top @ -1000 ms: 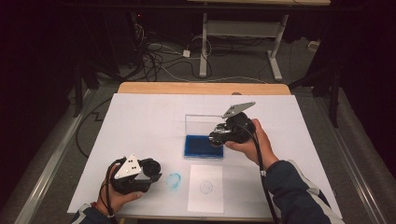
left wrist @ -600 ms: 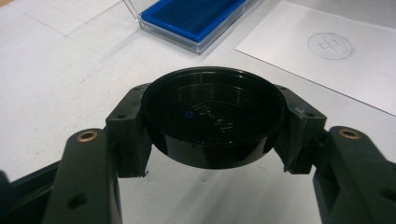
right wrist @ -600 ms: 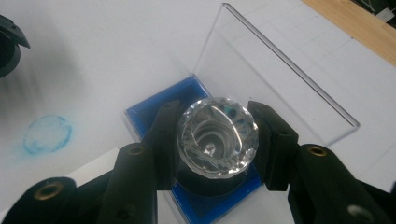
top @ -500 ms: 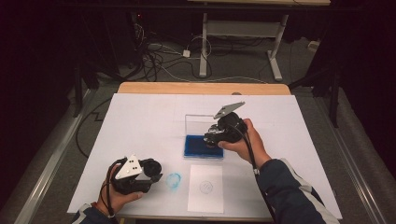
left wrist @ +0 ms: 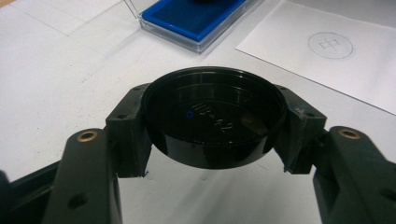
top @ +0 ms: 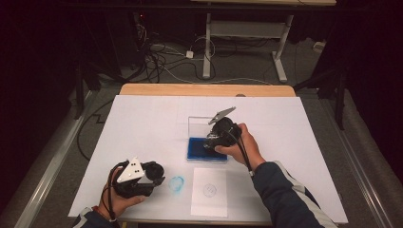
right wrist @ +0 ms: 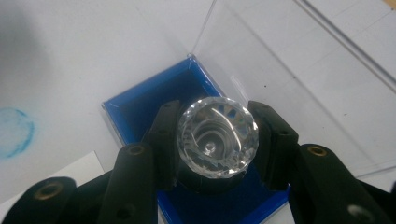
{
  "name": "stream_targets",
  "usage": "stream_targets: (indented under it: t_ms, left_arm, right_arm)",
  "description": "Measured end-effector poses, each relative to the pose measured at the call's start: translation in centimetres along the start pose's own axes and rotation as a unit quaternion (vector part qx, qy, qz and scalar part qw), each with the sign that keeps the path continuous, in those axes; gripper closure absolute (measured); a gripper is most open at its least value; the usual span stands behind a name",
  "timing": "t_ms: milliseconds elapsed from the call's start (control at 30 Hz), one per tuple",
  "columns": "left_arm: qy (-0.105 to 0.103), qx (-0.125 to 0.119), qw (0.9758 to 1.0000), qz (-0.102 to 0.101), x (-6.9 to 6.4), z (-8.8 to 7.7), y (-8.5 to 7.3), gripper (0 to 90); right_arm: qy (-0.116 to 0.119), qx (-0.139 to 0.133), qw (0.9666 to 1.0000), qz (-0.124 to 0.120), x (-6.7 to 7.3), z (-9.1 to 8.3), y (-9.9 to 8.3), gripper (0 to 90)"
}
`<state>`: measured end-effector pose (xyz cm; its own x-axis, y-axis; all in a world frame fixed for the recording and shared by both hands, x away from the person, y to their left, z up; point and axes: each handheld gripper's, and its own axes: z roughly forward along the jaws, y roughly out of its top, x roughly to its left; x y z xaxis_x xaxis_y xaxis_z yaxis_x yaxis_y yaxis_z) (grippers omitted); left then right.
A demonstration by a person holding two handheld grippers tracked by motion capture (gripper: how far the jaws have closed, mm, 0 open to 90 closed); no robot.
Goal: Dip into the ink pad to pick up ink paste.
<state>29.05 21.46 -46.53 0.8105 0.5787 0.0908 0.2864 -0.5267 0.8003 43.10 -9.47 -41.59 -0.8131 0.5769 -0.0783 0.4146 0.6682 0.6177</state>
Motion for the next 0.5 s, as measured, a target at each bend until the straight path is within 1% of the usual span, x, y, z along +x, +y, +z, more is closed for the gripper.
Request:
stream_targets:
  t_ms: [33,100,300,333,400,433,500]
  left_arm:
    - [0.000,0.000,1.0000,0.000,0.01,-0.01,-0.01,36.5]
    - [0.000,0.000,1.0000,0.000,0.01,-0.02,-0.02,36.5]
    - [-0.001,0.000,1.0000,0.001,-0.03,0.01,0.02,36.5]
    - [-0.001,0.000,1.0000,0.002,-0.01,-0.02,0.04,36.6]
    - [-0.001,-0.001,1.0000,-0.001,0.03,-0.01,0.03,36.5]
    - [-0.002,0.001,1.0000,-0.001,0.04,0.03,0.03,36.5]
    - [-0.003,0.002,1.0000,0.000,-0.02,0.13,0.07,36.5]
  right_arm:
    - [-0.002,0.003,1.0000,-0.001,-0.02,0.17,-0.01,57.8]
    - [0.000,0.001,1.0000,0.003,-0.08,0.26,0.00,57.8]
    - [0.002,0.004,1.0000,0.005,-0.06,0.15,-0.03,57.8]
    - [0.003,0.005,1.0000,0.004,-0.05,0.02,-0.03,57.8]
    - [0.012,-0.002,0.9999,0.009,0.13,-0.36,-0.02,57.8]
    - [0.012,-0.001,0.9999,0.007,0.21,-0.40,0.00,57.8]
    - [0.016,0.012,0.9998,0.006,0.32,-0.11,-0.09,57.8]
